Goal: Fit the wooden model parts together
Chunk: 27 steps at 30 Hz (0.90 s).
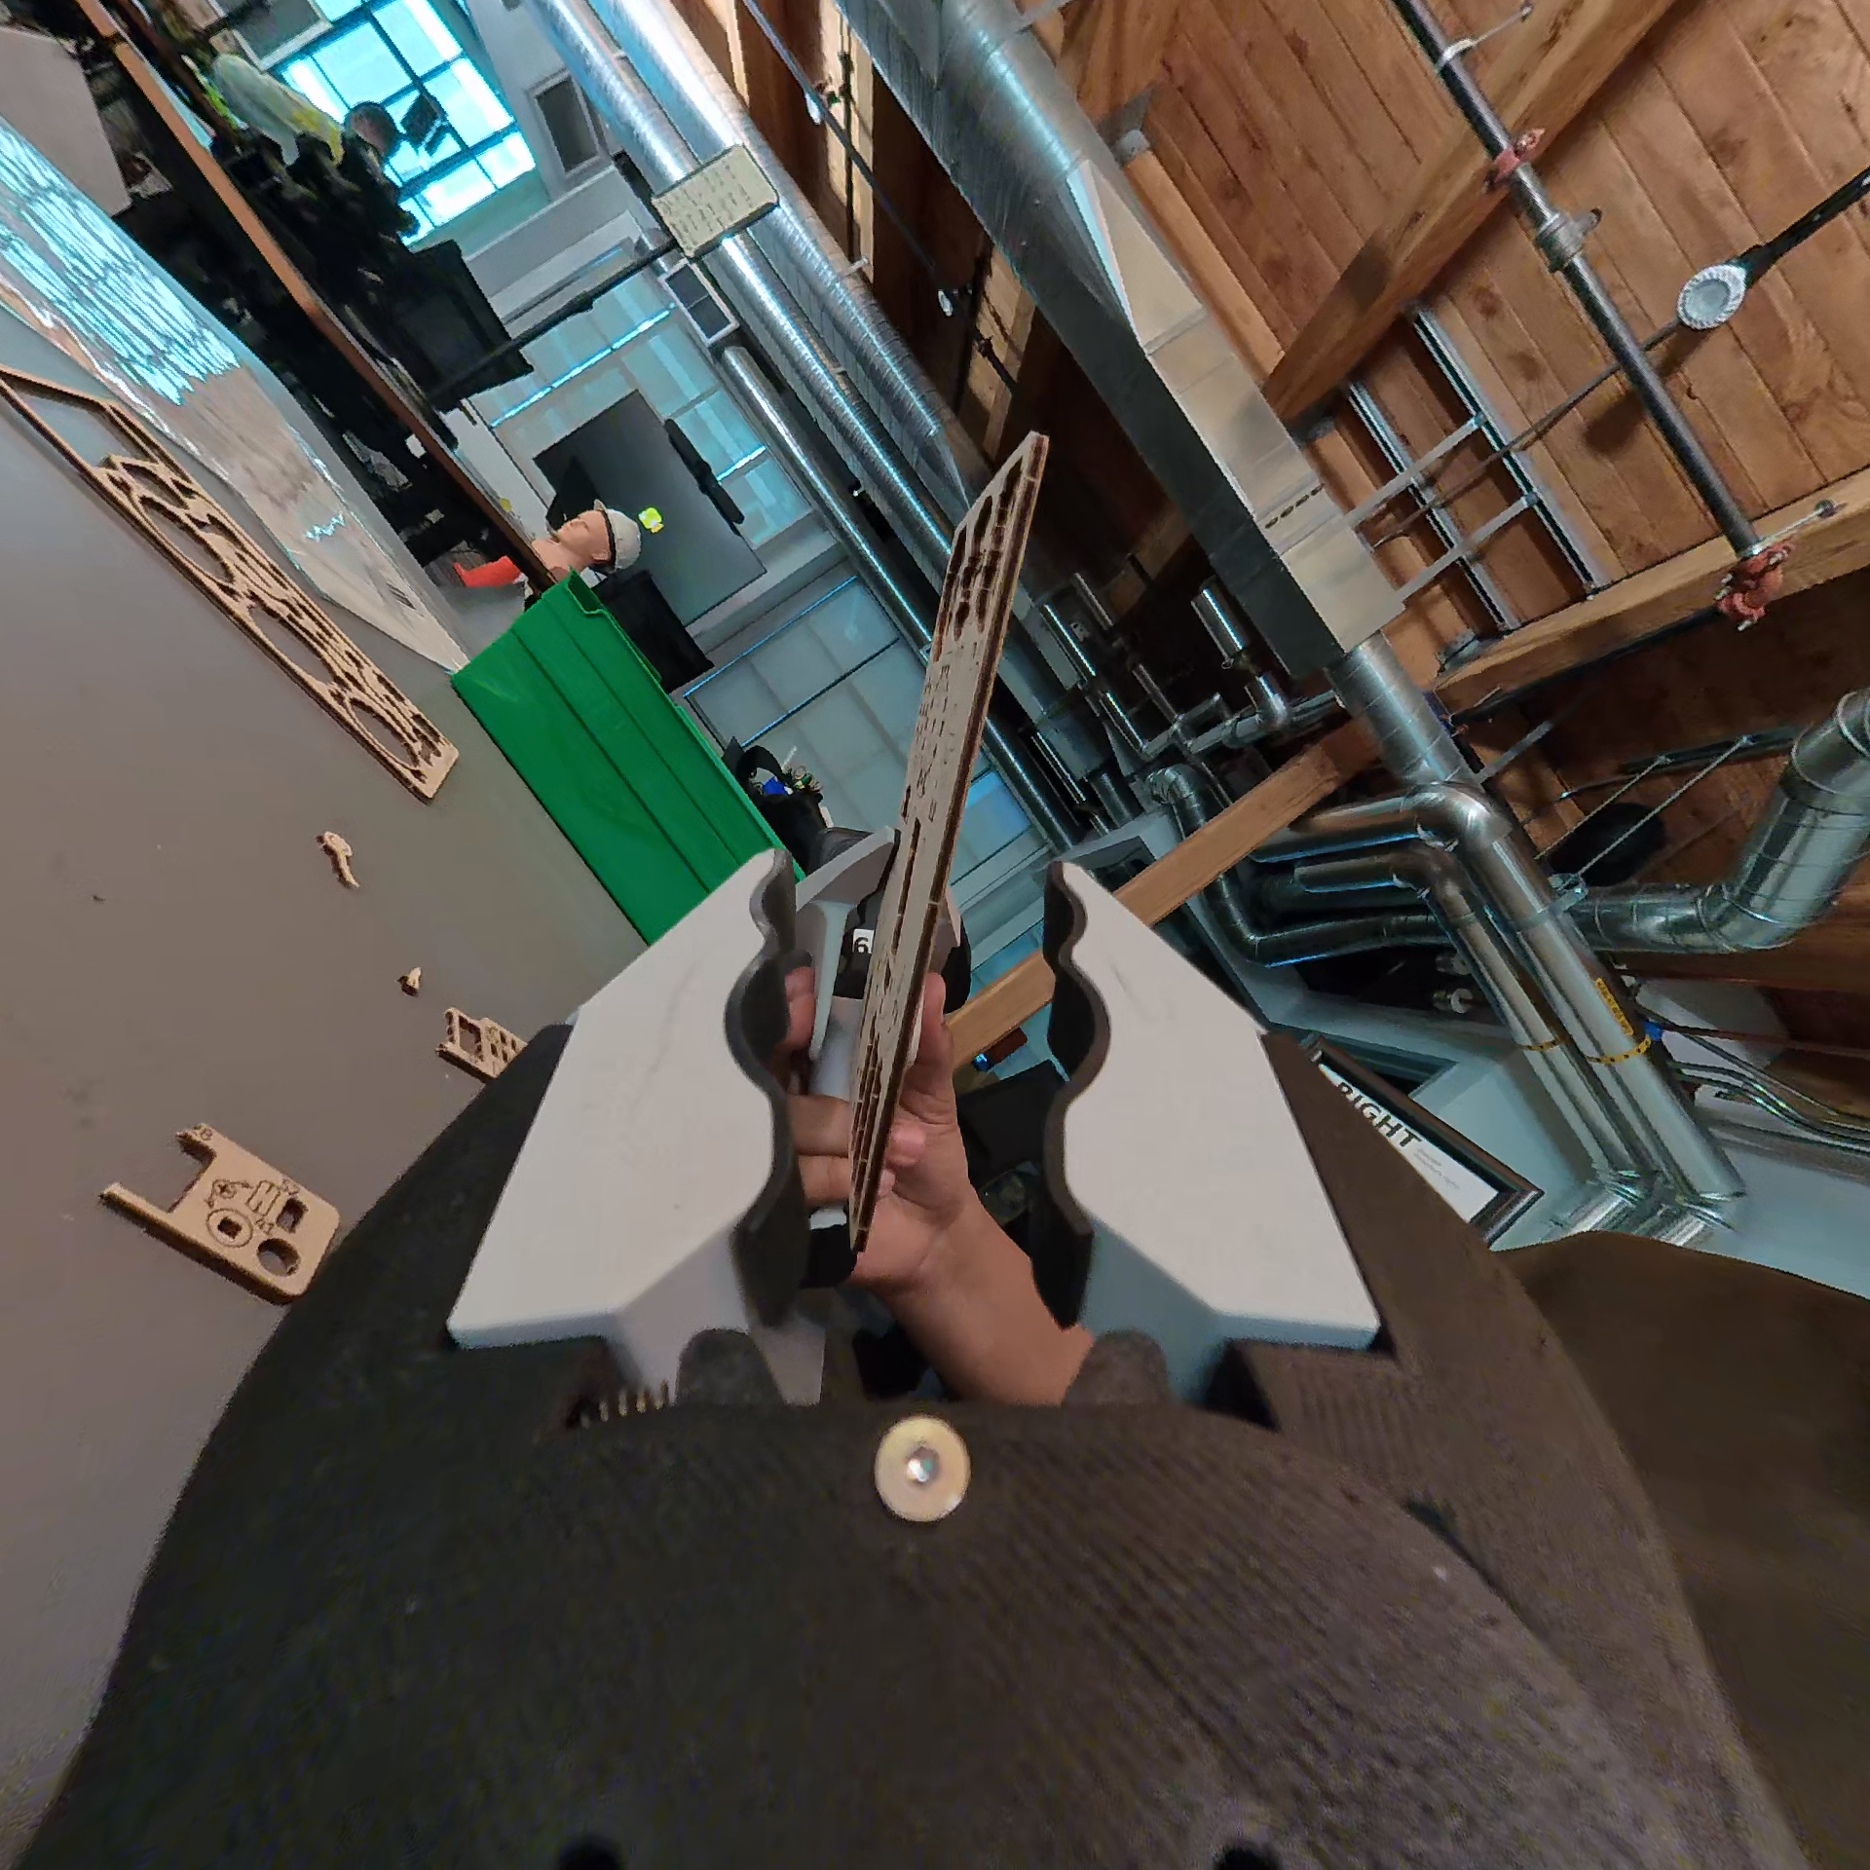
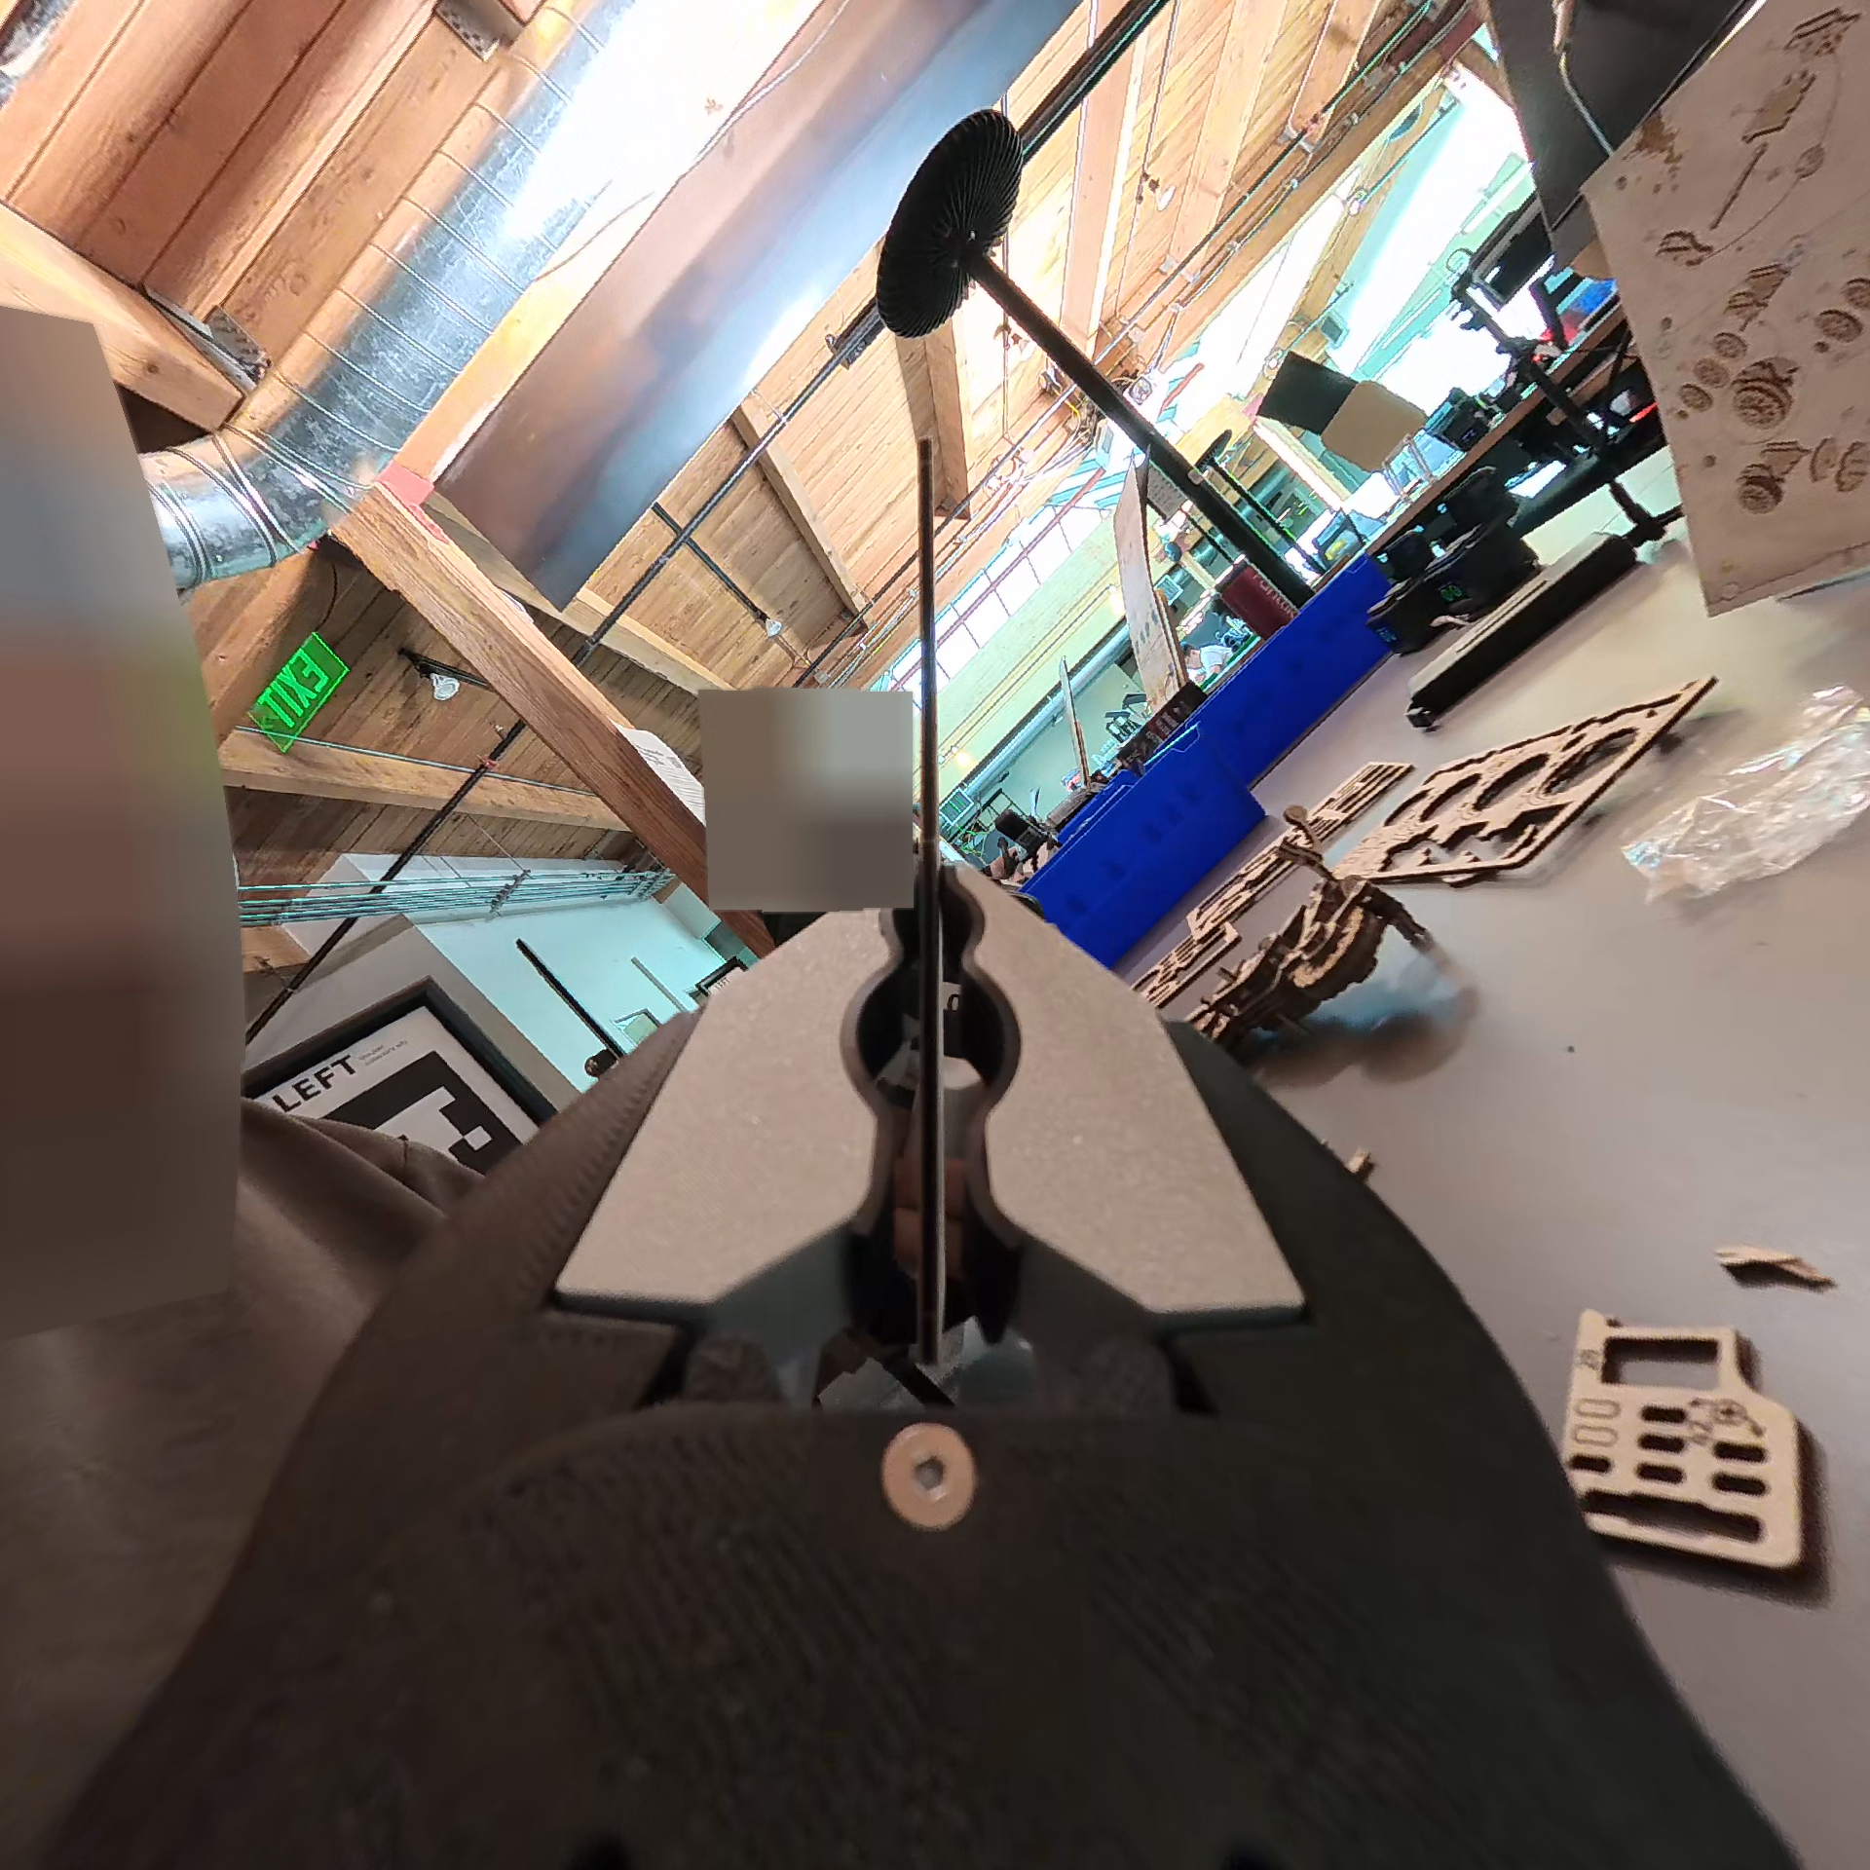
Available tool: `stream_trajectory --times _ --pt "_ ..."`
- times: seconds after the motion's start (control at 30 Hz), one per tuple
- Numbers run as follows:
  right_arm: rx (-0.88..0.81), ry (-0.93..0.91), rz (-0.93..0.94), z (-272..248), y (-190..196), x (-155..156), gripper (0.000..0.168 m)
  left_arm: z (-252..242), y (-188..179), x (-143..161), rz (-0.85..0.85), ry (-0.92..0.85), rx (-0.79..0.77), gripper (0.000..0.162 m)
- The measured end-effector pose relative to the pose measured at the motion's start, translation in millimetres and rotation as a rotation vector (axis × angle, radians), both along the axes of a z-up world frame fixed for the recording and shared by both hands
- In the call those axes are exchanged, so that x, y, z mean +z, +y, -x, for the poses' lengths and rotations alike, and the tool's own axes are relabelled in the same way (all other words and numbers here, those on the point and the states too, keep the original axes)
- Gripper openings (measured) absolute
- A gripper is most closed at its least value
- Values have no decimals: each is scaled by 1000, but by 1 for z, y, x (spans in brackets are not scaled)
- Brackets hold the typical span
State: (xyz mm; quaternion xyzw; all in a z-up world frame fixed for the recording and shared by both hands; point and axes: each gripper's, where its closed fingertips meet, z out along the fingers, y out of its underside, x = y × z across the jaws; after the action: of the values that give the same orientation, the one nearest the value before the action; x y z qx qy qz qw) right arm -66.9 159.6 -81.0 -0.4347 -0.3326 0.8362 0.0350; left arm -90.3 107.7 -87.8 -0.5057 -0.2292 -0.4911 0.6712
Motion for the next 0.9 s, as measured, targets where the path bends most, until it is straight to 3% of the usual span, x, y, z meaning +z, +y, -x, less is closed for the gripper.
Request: stream_trajectory --times 0.53,0.9 --pt "-42 25 -121 1 16 2 0 -21 9 -3 32 73 -65 47" --pt "-87 44 -61 -9 23 6 0 -63 19 -5 56 382 -93 46"
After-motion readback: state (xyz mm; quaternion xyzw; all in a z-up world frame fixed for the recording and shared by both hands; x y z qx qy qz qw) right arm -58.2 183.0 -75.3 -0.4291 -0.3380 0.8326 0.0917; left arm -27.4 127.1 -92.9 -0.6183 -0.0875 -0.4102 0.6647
